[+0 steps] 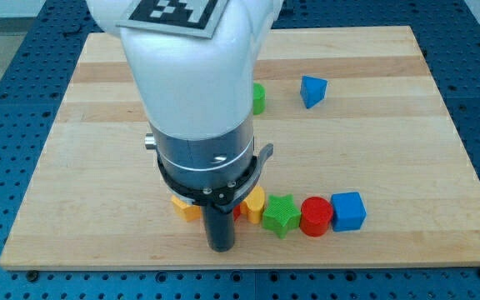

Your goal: Nudge the yellow hexagon a bit down

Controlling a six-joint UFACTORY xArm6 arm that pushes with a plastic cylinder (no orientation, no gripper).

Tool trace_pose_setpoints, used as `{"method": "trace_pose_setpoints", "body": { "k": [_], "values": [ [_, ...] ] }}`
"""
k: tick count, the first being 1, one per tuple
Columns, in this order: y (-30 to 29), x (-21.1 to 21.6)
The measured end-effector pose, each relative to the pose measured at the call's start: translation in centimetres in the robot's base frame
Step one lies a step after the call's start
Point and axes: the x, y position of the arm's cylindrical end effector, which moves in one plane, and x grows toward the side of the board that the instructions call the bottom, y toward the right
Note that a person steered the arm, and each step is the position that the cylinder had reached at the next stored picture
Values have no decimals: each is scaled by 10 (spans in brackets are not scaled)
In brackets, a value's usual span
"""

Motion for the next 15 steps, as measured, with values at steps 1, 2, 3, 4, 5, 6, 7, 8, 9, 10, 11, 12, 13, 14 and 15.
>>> {"method": "trace_pose_setpoints", "body": {
  "k": [1, 2, 3, 4, 5, 6, 7, 8, 9, 10, 11, 12, 13, 14, 15],
  "values": [
    [-2, -1],
    [-17, 13],
    [-46, 19],
    [-110, 9],
    [-163, -11],
    [-189, -37],
    [-172, -56],
    [-142, -70],
    [-121, -85],
    [-96, -89],
    [-77, -89],
    [-76, -87],
    [-76, -84],
    [-76, -77],
    [-76, -75]
  ]
}}
